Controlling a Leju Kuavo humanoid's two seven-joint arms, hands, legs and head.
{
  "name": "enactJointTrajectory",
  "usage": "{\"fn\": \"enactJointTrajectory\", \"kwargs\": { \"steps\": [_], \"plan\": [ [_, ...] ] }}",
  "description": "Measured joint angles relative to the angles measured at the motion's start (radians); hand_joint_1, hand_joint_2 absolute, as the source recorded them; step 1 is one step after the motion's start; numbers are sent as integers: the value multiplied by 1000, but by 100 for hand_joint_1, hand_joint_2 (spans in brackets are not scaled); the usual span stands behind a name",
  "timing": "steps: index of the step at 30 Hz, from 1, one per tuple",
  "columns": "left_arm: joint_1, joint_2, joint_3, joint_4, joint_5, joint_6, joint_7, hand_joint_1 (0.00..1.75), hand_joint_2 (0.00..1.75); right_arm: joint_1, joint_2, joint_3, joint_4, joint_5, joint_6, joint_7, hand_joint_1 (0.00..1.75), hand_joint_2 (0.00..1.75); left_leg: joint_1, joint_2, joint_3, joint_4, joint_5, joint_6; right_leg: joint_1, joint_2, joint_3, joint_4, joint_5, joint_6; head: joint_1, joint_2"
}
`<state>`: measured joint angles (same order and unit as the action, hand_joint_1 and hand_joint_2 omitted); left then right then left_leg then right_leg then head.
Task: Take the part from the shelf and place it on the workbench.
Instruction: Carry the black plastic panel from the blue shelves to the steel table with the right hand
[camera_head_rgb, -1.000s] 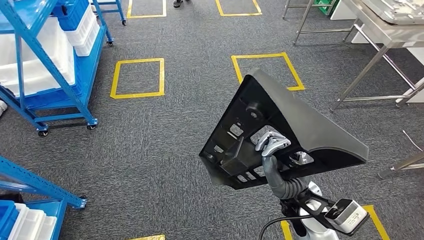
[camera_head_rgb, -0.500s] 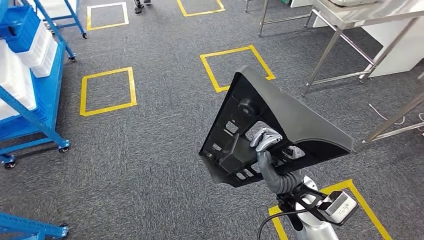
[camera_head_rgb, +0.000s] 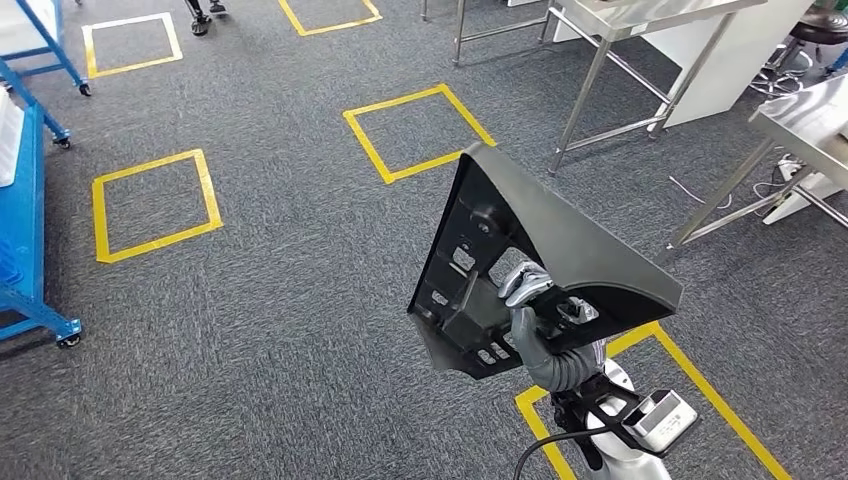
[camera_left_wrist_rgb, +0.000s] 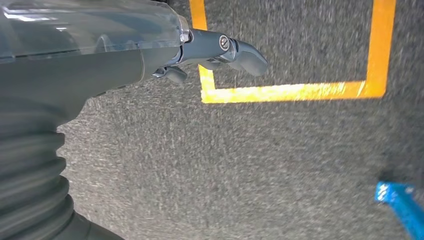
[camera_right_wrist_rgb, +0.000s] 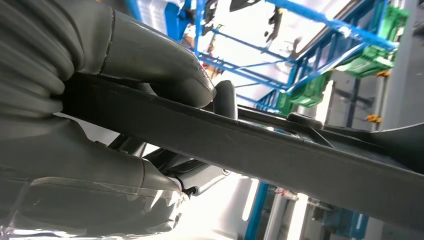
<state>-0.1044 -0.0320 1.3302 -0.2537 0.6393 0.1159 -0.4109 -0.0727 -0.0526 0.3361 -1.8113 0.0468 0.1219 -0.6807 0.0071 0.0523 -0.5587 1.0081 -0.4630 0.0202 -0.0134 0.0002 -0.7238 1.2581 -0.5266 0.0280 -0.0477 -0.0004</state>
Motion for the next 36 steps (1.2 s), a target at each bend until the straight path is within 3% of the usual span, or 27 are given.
{"fn": "enactJointTrajectory", "kwargs": {
  "steps": [2, 4, 7, 10, 12, 13, 16, 17, 19, 21, 23, 25, 27, 29, 31, 32, 33, 36],
  "plan": [
    [-1, 0, 0, 0, 0, -1, -1, 0, 175, 4, -2, 0, -1, 2, 0, 0, 175, 175, -2, 20, 8, 0, -6, -6, 5, -35, 75, -141, 60, -8, 0, 0],
    [-1, 0, 0, 0, 0, -1, -6, 0, 175, 4, -3, 0, -2, 3, 1, 0, 175, 175, -5, 36, 14, 1, -13, -17, 15, -60, 117, -225, 80, -23, 0, 0],
    [-5, 0, 0, 0, 0, -2, -10, 0, 175, 7, -8, 0, -3, 2, 1, 0, 175, 175, -5, 60, 23, -4, -19, -30, 21, -40, 117, -236, 78, -37, 0, 0],
    [-7, 0, 0, 0, 0, -2, -11, 0, 175, 8, -9, 0, -4, 2, 1, 0, 175, 175, -6, 67, 27, -5, -20, -34, 22, -33, 119, -240, 79, -41, 0, 0],
    [-8, 0, 0, 0, 1, -3, -11, 0, 175, 10, -9, 1, -6, 5, -1, 0, 175, 175, -4, 54, 27, 0, -25, -38, 15, -26, 126, -246, 83, -45, 0, 0],
    [-8, 0, 0, 0, 1, -3, -11, 0, 175, 10, -9, 1, -8, 8, -3, 0, 175, 175, -2, 36, 23, 12, -34, -41, 12, -21, 130, -250, 85, -49, 0, 0],
    [1, 2, 0, 0, 0, -4, -10, 0, 175, 15, -10, 7, -12, 20, -28, 0, 175, 175, 2, -35, -92, 238, -127, -48, 12, 26, 136, -253, 85, -62, 0, 0],
    [4, 2, 0, 0, 0, -4, -10, 0, 175, 17, -10, 10, -12, 21, -35, 0, 175, 175, 3, -44, -123, 289, -135, -49, 12, 46, 137, -251, 84, -63, 0, 0],
    [4, 4, 0, 0, 0, -4, -11, 0, 175, 20, -10, 13, -13, 20, -39, 0, 175, 175, 7, -56, -89, 193, -62, -49, 11, 75, 141, -246, 80, -59, 0, 0],
    [4, 7, 0, 0, 0, -4, -12, 0, 175, 19, -10, 15, -17, 22, -47, 0, 175, 175, 12, -103, -36, 67, -7, -46, 10, 100, 138, -234, 72, -51, 0, 0],
    [3, 10, 0, 0, 0, -4, -13, 0, 175, 20, -10, 16, -21, 24, -53, 0, 175, 175, 12, -131, -18, 20, -1, -41, 8, 122, 128, -226, 70, -40, 0, 0],
    [0, 11, 0, 0, 1, -4, -15, 0, 175, 23, -12, 17, -25, 25, -55, 0, 175, 175, 11, -111, -14, 13, 1, -30, 4, 139, 122, -226, 72, -28, 0, 0],
    [-4, 12, 0, 0, 2, -5, -17, 0, 175, 24, -16, 17, -29, 24, -58, 0, 175, 175, 12, -87, -7, 1, 5, -17, 5, 103, 108, -197, 53, -19, 0, 0],
    [-3, 12, 0, 0, 2, -7, -20, 0, 175, 22, -19, 17, -33, 22, -64, 0, 175, 175, 11, -62, -2, -6, 6, -8, 7, 39, 59, -97, -1, -12, 0, 0],
    [0, 13, 0, 0, 2, -12, -24, 0, 175, 23, -21, 17, -34, 21, -68, 0, 175, 175, 10, -35, -1, -6, 2, -7, 3, 13, -5, 23, -46, -6, 0, 0],
    [0, 13, 0, 0, 2, -14, -25, 0, 175, 24, -23, 17, -34, 20, -69, 0, 175, 175, 9, -22, 1, -6, 0, -8, 1, 8, -20, 47, -45, -3, 0, 0],
    [-1, 13, 0, 0, 2, -16, -26, 0, 175, 25, -25, 17, -34, 20, -69, 0, 175, 175, 10, -10, 3, -6, -3, -9, -2, 3, -14, 31, -25, -2, 0, 0],
    [-3, 13, 0, 0, 2, -19, -28, 0, 175, 25, -28, 17, -36, 20, -72, 0, 175, 175, 7, 19, 17, -5, -14, -20, 0, -39, 84, -158, 65, -7, 0, 0]
  ]
}}
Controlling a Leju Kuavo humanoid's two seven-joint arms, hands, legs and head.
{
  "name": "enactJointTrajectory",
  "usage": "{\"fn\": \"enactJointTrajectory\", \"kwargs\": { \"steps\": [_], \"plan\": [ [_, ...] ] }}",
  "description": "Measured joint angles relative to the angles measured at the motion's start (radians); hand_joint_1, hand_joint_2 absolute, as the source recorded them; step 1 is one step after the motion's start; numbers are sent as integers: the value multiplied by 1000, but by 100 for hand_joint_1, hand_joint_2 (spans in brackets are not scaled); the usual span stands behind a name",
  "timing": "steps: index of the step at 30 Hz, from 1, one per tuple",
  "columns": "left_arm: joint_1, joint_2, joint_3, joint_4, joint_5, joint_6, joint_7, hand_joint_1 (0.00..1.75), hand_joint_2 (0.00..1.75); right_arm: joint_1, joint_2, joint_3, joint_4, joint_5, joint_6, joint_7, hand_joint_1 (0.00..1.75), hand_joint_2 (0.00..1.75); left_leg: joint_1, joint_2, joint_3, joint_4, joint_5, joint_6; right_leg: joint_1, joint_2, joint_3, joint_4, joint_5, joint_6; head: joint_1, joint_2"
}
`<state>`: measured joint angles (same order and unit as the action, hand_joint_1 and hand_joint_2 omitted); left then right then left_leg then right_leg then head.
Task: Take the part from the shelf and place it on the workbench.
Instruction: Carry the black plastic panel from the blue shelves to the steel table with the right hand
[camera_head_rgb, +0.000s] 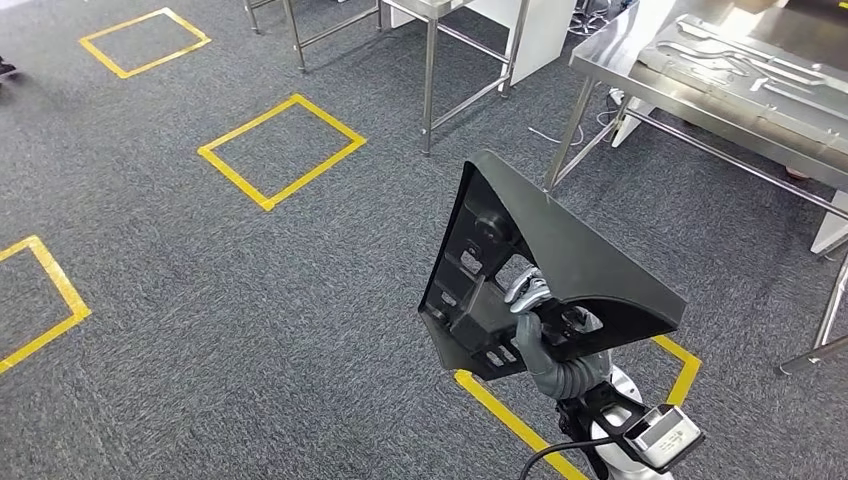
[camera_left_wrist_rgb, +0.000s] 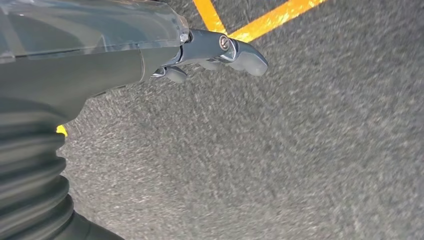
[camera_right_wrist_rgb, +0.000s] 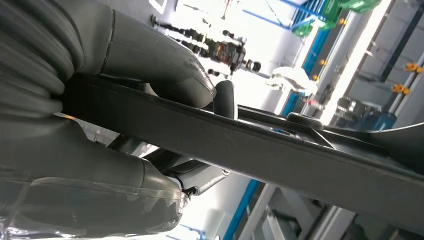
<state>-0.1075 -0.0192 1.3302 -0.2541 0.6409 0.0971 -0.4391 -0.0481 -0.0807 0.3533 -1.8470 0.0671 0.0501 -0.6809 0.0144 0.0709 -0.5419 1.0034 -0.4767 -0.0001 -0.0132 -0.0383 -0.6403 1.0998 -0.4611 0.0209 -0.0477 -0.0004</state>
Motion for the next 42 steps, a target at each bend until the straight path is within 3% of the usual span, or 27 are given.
{"fn": "enactJointTrajectory", "kwargs": {
  "steps": [2, 4, 6, 7, 9, 11, 12, 13, 15, 16, 17, 19, 20, 22, 24, 26, 27, 28, 30, 32, 33, 35, 37, 39, 40, 41, 42],
  "plan": [
    [-1, 0, 0, 0, 0, -1, -3, 0, 175, -1, -2, 1, -2, 3, -4, 0, 175, 175, -5, 16, 7, 1, -8, -12, 8, -20, 33, -68, 14, -13, 0, 0],
    [-3, 1, 0, 0, 0, -1, -5, 0, 175, -1, -3, 5, -3, 12, -12, 0, 175, 175, -6, 34, 15, -2, -14, -24, 12, -1, 33, -71, 11, -26, 0, 0],
    [-8, 1, 0, 0, 0, -1, -6, 0, 175, -2, -3, 13, -5, 24, -20, 0, 175, 175, -2, 17, 13, 19, -33, -34, 9, 19, 38, -77, 12, -38, 0, 0],
    [-9, 1, 0, 0, 0, -1, -5, 0, 175, -4, -2, 19, -6, 28, -23, 0, 175, 175, 1, -4, -3, 58, -56, -37, 8, 29, 41, -79, 13, -45, 0, 0],
    [-6, 3, 0, 0, 0, -2, -3, 0, 175, -8, -2, 31, -7, 33, -27, 0, 175, 175, 3, -47, -69, 191, -118, -38, 9, 50, 44, -80, 11, -55, 0, 0],
    [-1, 4, 0, 0, 0, -2, -2, 0, 175, -9, -2, 39, -5, 35, -29, 0, 175, 175, 2, -60, -128, 291, -141, -37, 14, 76, 45, -78, 9, -58, 0, 0],
    [-1, 4, 0, 0, 0, -2, -1, 0, 175, -9, -2, 42, -5, 35, -29, 0, 175, 175, 2, -62, -133, 288, -123, -34, 16, 89, 47, -77, 8, -59, 0, 0],
    [-1, 5, 0, 0, 0, -2, 0, 0, 175, -9, -2, 44, -4, 35, -30, 0, 175, 175, 2, -67, -121, 245, -87, -30, 17, 102, 49, -75, 7, -59, 0, 0],
    [-2, 6, 0, 0, -1, -2, 1, 0, 175, -11, -2, 48, -4, 35, -27, 0, 175, 175, 0, -101, -68, 107, -11, -16, 19, 125, 52, -74, 4, -57, 0, 0],
    [-2, 6, 0, 0, -1, -2, 1, 0, 175, -12, -2, 49, -3, 35, -24, 0, 175, 175, -1, -119, -46, 53, 9, -12, 18, 136, 52, -73, 4, -53, 0, 0],
    [-2, 7, 0, 0, -1, -2, 2, 0, 175, -13, -2, 50, -2, 34, -20, 0, 175, 175, -3, -132, -33, 23, 15, -9, 16, 146, 49, -72, 4, -48, 0, 0],
    [-4, 8, 0, 0, -2, -1, 3, 0, 175, -14, -2, 51, 0, 34, -16, 0, 175, 175, -7, -125, -25, 9, 13, -4, 9, 165, 45, -74, 6, -34, 0, 0],
    [-6, 7, 0, 0, -2, -1, 3, 0, 175, -15, -2, 51, 1, 33, -15, 0, 175, 175, -7, -115, -21, 3, 16, 1, 7, 165, 45, -74, 6, -28, 0, 0],
    [-9, 4, 0, 0, -2, -1, 3, 0, 175, -20, -2, 53, 2, 30, -14, 0, 175, 175, -3, -94, -12, -13, 22, 11, 10, 122, 31, -42, -18, -17, 0, 0],
    [-6, 2, 0, 0, -2, -1, 3, 0, 175, -29, -2, 54, 6, 26, -13, 0, 175, 175, -3, -70, -7, -19, 23, 17, 9, 66, -22, 64, -75, -7, 0, 0],
    [-2, 1, 0, 0, -2, -2, 3, 0, 175, -31, -2, 56, 12, 23, -12, 0, 175, 175, -3, -45, -6, -18, 19, 17, 2, 49, -81, 174, -113, 1, 0, 0],
    [-2, 1, 0, 0, -2, -2, 3, 0, 175, -31, -2, 56, 15, 22, -12, 0, 175, 175, -3, -34, -5, -17, 16, 16, -1, 45, -90, 187, -106, 5, 0, 0],
    [-2, 1, 0, 0, -2, -3, 4, 0, 175, -31, -2, 57, 18, 20, -12, 0, 175, 175, -3, -23, -3, -16, 13, 14, -5, 40, -78, 161, -81, 8, 0, 0],
    [-4, 0, 0, 0, -2, -6, 5, 0, 175, -34, -3, 57, 23, 12, -9, 0, 175, 175, -3, -3, 5, -14, 5, 6, -6, 7, -13, 30, -16, 8, 0, 0],
    [-4, -1, 0, 0, -2, -6, 6, 0, 175, -39, -2, 57, 27, 6, -4, 0, 175, 175, -8, 14, 13, -12, -4, -5, 0, -21, 33, -65, 13, -4, 0, 0],
    [-5, -2, 0, 0, -2, -6, 7, 0, 175, -42, -2, 58, 29, 5, -1, 0, 175, 175, -11, 23, 16, -12, -7, -11, 4, -22, 37, -76, 11, -11, 0, 0],
    [-7, -2, 1, 0, -1, -6, 7, 0, 175, -43, 0, 58, 33, 4, 1, 0, 175, 175, -9, 37, 22, -12, -14, -23, 5, 1, 37, -78, 12, -26, 0, 0],
    [-11, -4, 1, 0, -1, -6, 6, 0, 175, -44, 3, 57, 36, 5, 1, 0, 175, 175, -4, 10, 15, 19, -39, -33, 2, 22, 42, -84, 14, -38, 0, 0],
    [-10, -6, 0, 0, -2, -6, 5, 0, 175, -45, 7, 57, 38, 6, 0, 0, 175, 175, -1, -38, -33, 127, -97, -37, 2, 42, 46, -86, 14, -48, 0, 0],
    [-7, -6, 0, 0, -2, -6, 4, 0, 175, -45, 9, 57, 40, 6, 0, 0, 175, 175, -1, -51, -69, 198, -125, -37, 3, 54, 46, -85, 14, -51, 0, 0],
    [-3, -6, 1, 0, -2, -6, 4, 0, 175, -43, 9, 57, 43, 6, 1, 0, 175, 175, -1, -57, -102, 256, -140, -37, 5, 67, 46, -84, 13, -52, 0, 0],
    [-1, -6, 1, 0, -2, -6, 4, 0, 175, -41, 9, 57, 44, 6, 2, 0, 175, 175, -1, -60, -121, 282, -136, -35, 6, 81, 47, -83, 12, -53, 0, 0]
  ]
}}
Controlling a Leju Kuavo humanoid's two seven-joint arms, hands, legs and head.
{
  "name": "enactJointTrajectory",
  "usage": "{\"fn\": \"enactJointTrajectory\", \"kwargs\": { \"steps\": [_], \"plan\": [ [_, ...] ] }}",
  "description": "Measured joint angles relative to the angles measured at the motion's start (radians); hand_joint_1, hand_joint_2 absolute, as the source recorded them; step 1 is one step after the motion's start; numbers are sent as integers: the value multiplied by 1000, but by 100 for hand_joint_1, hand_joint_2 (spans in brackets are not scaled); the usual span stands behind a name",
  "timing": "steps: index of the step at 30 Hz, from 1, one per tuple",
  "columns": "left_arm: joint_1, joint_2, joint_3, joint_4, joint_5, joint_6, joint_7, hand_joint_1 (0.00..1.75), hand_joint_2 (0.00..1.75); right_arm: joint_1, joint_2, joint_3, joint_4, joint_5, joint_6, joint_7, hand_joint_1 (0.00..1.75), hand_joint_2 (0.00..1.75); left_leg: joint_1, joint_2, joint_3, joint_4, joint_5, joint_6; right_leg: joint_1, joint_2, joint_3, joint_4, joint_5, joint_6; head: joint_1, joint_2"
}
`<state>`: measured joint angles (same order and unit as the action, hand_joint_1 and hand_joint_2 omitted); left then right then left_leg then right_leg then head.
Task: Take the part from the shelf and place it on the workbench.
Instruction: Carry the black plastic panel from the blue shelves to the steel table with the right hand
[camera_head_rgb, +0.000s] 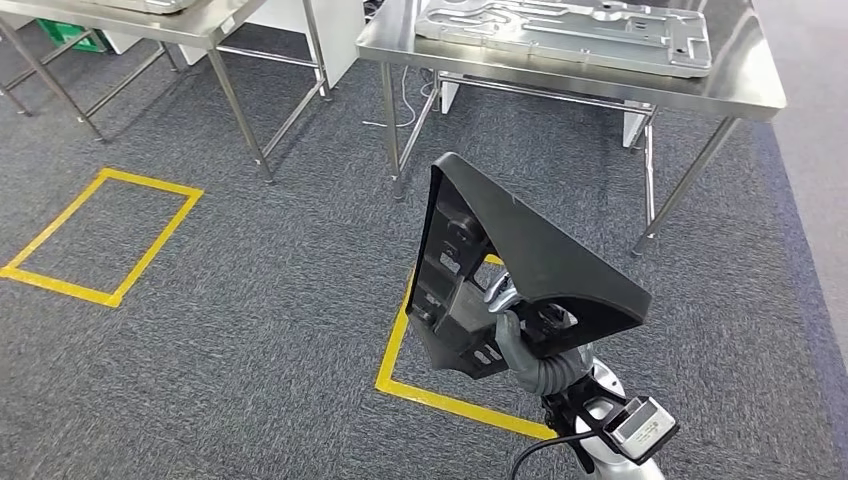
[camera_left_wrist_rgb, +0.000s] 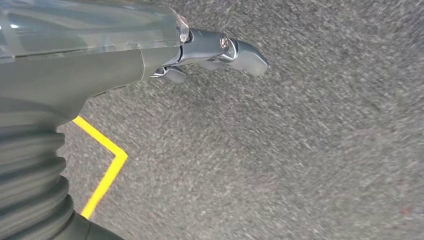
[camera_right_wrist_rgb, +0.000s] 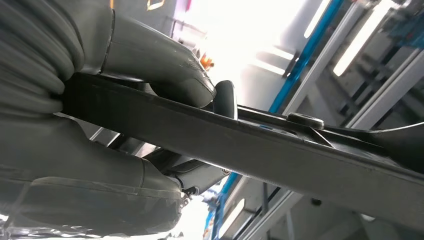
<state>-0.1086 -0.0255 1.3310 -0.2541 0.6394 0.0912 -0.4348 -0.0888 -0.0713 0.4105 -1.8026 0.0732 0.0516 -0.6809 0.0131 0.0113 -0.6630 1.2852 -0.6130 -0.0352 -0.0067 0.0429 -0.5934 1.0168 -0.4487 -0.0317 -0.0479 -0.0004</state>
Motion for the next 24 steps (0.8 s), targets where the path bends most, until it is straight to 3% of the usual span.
{"fn": "enactJointTrajectory", "kwargs": {
  "steps": [1, 2, 4, 6, 8, 9, 11, 13, 15, 16, 17, 18, 20, 22, 24],
  "plan": [
    [1, 0, 0, 0, 0, 0, 0, 0, 175, 2, 0, 0, 1, 0, 1, 0, 175, 175, 0, -2, -2, -13, 24, 3, 1, 14, 1, 2, -1, 0, 0, 0],
    [1, 0, 0, 0, 0, 0, 1, 0, 175, 3, 0, 0, 2, 0, 2, 0, 175, 175, 0, -9, 13, -62, 62, 7, 2, 27, 2, 4, -2, 0, 0, 0],
    [0, 0, 0, 0, 0, -2, 3, 0, 175, 2, 2, 0, 2, 1, 3, 0, 175, 175, 1, -50, 61, -195, 130, 19, 3, 52, 1, 8, -4, 4, 0, 0],
    [0, 1, 0, 0, 0, -6, 5, 0, 175, 3, 3, 0, 4, 1, 3, 0, 175, 175, -1, -78, 90, -266, 149, 26, 0, 74, -3, 9, -4, 14, 0, 0],
    [-3, 1, 0, 0, 0, -10, 6, 0, 175, 5, 3, -1, 4, 2, 3, 0, 175, 175, -3, -65, 97, -275, 149, 33, -3, 94, -7, 6, 0, 29, 0, 0],
    [-6, 0, 0, 0, 0, -11, 7, 0, 175, 7, 3, -2, 4, 2, 3, 0, 175, 175, -2, -54, 100, -281, 152, 38, -3, 89, -8, 8, -3, 35, 0, 0],
    [-8, -1, 0, 0, 0, -14, 10, 0, 175, 6, 3, -3, 4, 2, 2, 0, 175, 175, 3, -30, 107, -293, 157, 48, 1, 43, -31, 57, -35, 45, 1, 0],
    [-3, -3, 0, 0, 0, -16, 13, 0, 175, 5, 3, -4, 4, 2, 2, 0, 175, 175, 1, -4, 109, -296, 156, 54, -1, -13, -90, 175, -96, 52, 1, 0],
    [1, -3, 0, 0, 0, -18, 15, 0, 175, 10, 3, -4, 5, 2, 2, 0, 175, 175, 0, 22, 110, -296, 153, 55, -7, -31, -137, 266, -123, 58, 1, 0],
    [1, -3, 0, 0, 0, -19, 16, 0, 175, 12, 2, -5, 5, 2, 2, 0, 175, 175, 0, 34, 111, -296, 151, 54, -10, -37, -135, 263, -110, 60, 1, 0],
    [0, -4, 0, 0, 0, -21, 17, 0, 175, 14, 2, -6, 6, 2, 1, 0, 175, 175, 0, 45, 113, -296, 149, 51, -13, -44, -113, 220, -82, 61, 1, 0],
    [-1, -4, 1, 0, 0, -22, 18, 0, 175, 15, 2, -7, 6, 2, 0, 0, 175, 175, 0, 56, 117, -295, 146, 48, -14, -58, -75, 151, -47, 61, 1, 0],
    [-2, -5, 1, 0, 0, -26, 21, 0, 175, 15, 2, -9, 6, 2, -2, 0, 175, 175, -5, 75, 125, -293, 138, 37, -10, -90, -12, 33, -7, 53, 1, 0],
    [-4, -5, 0, 0, 0, -28, 22, 0, 175, 18, 2, -10, 4, 2, -3, 0, 175, 175, -9, 91, 130, -291, 132, 26, -3, -95, 1, 2, -7, 42, 1, 0],
    [-8, -5, 1, 0, 0, -30, 22, 0, 175, 24, 2, -11, 3, 4, -6, 0, 175, 175, -6, 100, 136, -291, 126, 14, -4, -72, 1, 0, -6, 30, 1, 0]
  ]
}}
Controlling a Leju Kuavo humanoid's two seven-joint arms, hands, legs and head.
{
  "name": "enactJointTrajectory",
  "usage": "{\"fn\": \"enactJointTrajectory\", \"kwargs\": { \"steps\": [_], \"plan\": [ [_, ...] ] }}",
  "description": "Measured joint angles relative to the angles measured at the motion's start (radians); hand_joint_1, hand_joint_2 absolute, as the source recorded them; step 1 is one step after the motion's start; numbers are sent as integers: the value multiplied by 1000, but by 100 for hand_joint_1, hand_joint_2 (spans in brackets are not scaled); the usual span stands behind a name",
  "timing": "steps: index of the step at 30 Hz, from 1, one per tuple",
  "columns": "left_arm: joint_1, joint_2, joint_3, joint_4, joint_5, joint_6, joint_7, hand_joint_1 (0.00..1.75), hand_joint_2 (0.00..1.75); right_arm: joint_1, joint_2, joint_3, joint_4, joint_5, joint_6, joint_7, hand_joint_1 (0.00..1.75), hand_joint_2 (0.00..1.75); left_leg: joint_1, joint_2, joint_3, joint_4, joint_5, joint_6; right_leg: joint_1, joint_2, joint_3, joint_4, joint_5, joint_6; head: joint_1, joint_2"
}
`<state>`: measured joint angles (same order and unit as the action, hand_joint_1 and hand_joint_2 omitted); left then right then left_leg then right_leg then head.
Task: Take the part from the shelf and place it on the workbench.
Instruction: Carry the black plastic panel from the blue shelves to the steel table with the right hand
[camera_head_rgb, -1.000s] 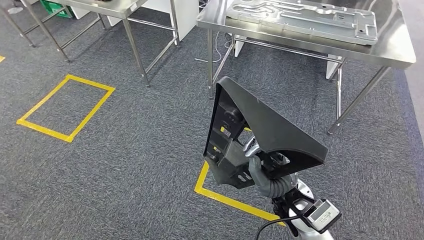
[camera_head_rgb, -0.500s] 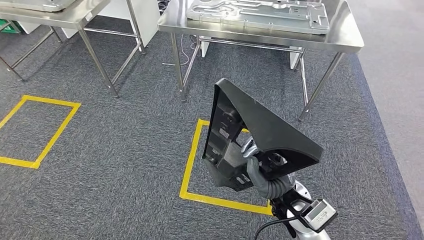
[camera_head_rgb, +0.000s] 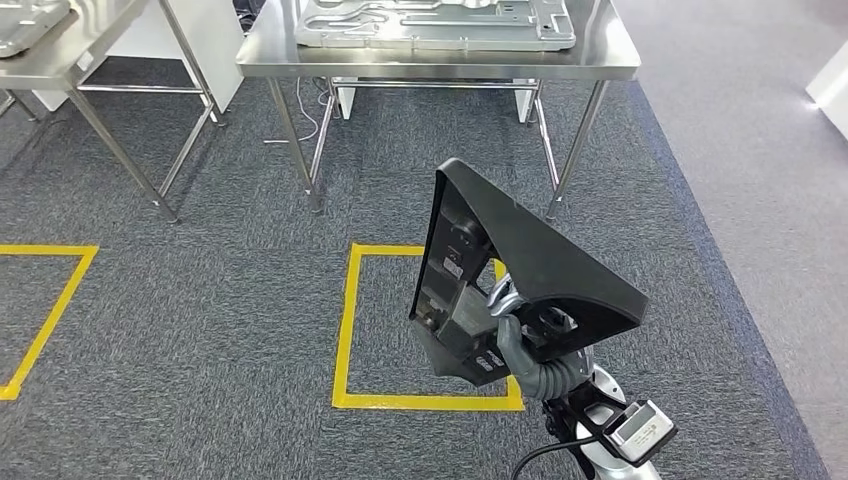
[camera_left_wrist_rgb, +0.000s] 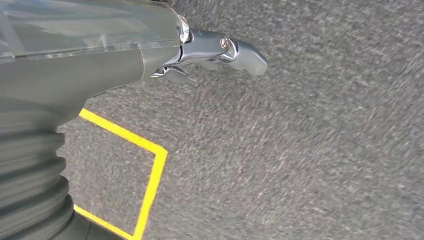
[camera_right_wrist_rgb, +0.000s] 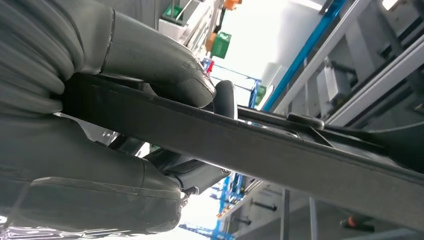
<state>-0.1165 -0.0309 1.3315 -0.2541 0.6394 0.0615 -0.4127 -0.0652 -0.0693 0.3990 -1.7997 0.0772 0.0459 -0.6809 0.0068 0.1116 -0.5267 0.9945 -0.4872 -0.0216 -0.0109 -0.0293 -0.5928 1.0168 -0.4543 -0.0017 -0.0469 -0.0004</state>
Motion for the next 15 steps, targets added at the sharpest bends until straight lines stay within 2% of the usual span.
{"fn": "enactJointTrajectory", "kwargs": {
  "steps": [2, 4, 5, 6, 7, 8, 10, 11, 12, 13, 15],
  "plan": [
    [-4, 0, 0, 0, 0, -2, 1, 0, 175, 4, 0, -1, -4, 5, -6, 0, 175, 175, 6, -37, -12, 38, -30, -10, -3, 18, 4, -5, 2, -12, 0, 0],
    [-1, 1, 0, 0, 0, -3, 2, 0, 175, 6, 1, -1, -7, 12, -12, 0, 175, 175, 9, -86, -65, 156, -92, -14, -4, 35, 7, -7, 2, -20, 0, 0],
    [2, 2, 0, 0, 0, -3, 2, 0, 175, 8, 1, -1, -7, 14, -13, 0, 175, 175, 10, -96, -100, 227, -120, -14, -2, 43, 7, -6, 1, -22, 0, 0],
    [5, 2, 0, 0, 0, -3, 3, 0, 175, 10, 1, -1, -7, 17, -14, 0, 175, 175, 9, -100, -129, 280, -133, -14, 0, 52, 8, -5, 0, -24, 0, 0],
    [7, 3, 0, 0, 0, -3, 5, 0, 175, 13, 1, -1, -7, 20, -16, 0, 175, 175, 9, -102, -143, 298, -126, -12, 1, 60, 9, -4, -1, -25, 0, 0],
    [7, 3, 0, 0, 0, -3, 8, 0, 175, 14, 0, -2, -7, 25, -19, 0, 175, 175, 9, -102, -138, 275, -98, -9, 2, 68, 12, -3, -2, -25, 0, 0],
    [6, 4, 0, 0, 0, -5, 13, 0, 175, 16, 0, -1, -7, 30, -25, 0, 175, 175, 8, -106, -88, 145, -20, 2, 4, 79, 18, -1, -7, -22, 0, 0],
    [5, 6, 0, 0, 0, -7, 15, 0, 175, 15, 0, -1, -7, 31, -28, 0, 175, 175, 6, -109, -62, 81, 4, 7, 6, 83, 20, 1, -10, -19, 0, 0],
    [4, 7, 0, 0, 0, -8, 16, 0, 175, 16, 0, -1, -7, 31, -31, 0, 175, 175, 4, -112, -44, 39, 17, 12, 7, 86, 19, 2, -12, -15, 0, 0],
    [3, 8, 0, 0, 0, -10, 17, 0, 175, 16, 0, -1, -8, 31, -34, 0, 175, 175, 1, -114, -37, 20, 17, 16, 8, 87, 18, 2, -13, -9, 0, 0],
    [2, 9, 0, 0, 0, -14, 17, 0, 175, 18, 0, -1, -9, 31, -40, 0, 175, 175, 1, -113, -34, 13, 18, 24, 7, 89, 18, 1, -14, 2, 0, 0]
  ]
}}
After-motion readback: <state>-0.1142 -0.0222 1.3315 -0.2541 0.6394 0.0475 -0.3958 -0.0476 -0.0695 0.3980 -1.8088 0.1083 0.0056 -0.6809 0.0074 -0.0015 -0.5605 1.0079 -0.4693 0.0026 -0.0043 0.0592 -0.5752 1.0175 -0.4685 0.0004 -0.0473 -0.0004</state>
